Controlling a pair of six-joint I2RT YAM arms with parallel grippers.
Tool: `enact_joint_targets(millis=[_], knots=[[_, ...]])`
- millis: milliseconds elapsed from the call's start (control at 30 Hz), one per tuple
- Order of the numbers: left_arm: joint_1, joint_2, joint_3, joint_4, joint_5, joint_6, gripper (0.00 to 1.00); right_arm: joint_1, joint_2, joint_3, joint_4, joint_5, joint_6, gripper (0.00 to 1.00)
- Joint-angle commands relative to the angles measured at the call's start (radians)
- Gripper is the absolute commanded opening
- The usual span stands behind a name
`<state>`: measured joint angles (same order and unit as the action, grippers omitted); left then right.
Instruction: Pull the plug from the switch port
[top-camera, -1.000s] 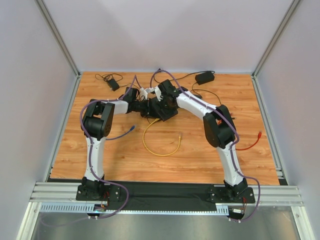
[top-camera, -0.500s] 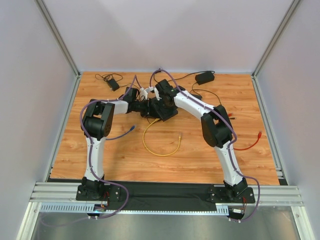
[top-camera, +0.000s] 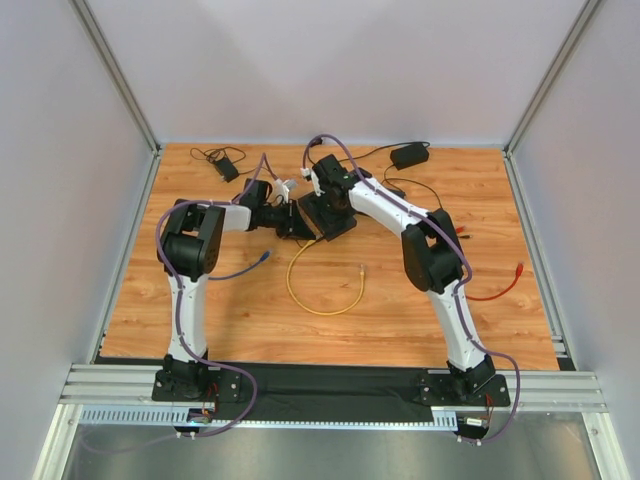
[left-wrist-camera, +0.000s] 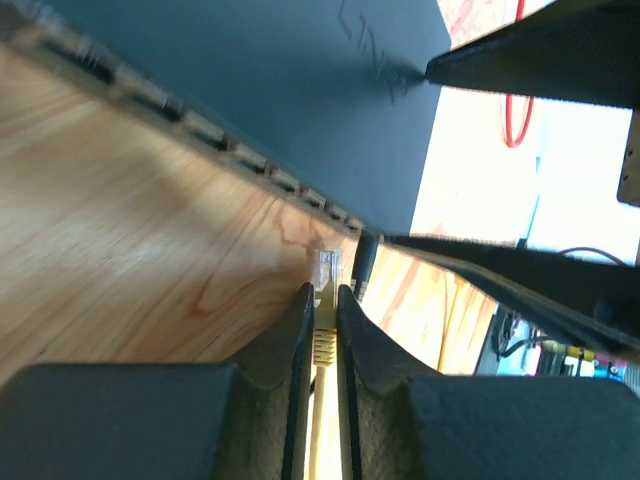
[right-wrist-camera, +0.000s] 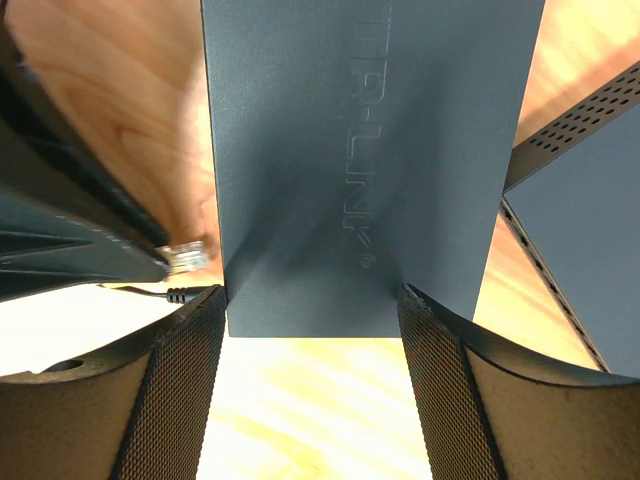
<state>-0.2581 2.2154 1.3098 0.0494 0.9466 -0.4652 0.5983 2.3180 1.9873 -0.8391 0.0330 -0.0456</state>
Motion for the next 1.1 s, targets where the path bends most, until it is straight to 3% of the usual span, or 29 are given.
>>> enact_joint_targets(millis=[0,267,633,900,1067], knots=[[0.011,-0.023,-0.027,-0.003,-0.065,0.020,0.00,-0.057,0.113,-0.035,-0.052,0.059,0.004,0.69],[0.013,-0.137,-0.087,0.104,-0.075,0.007,0.00,-0.058,0.113,-0.030,-0.035,0.013,0.006,0.70],[0.013,-0.341,-0.230,0.265,-0.209,-0.006,0.00,-0.057,0.092,-0.038,-0.003,-0.018,0.015,0.70],[0.013,-0.479,-0.222,-0.040,-0.382,0.120,0.00,-0.057,0.066,-0.051,0.020,-0.087,-0.002,0.70],[0.013,-0.598,-0.216,-0.337,-0.522,0.172,0.00,-0.057,0.050,-0.068,0.037,-0.134,-0.017,0.70]])
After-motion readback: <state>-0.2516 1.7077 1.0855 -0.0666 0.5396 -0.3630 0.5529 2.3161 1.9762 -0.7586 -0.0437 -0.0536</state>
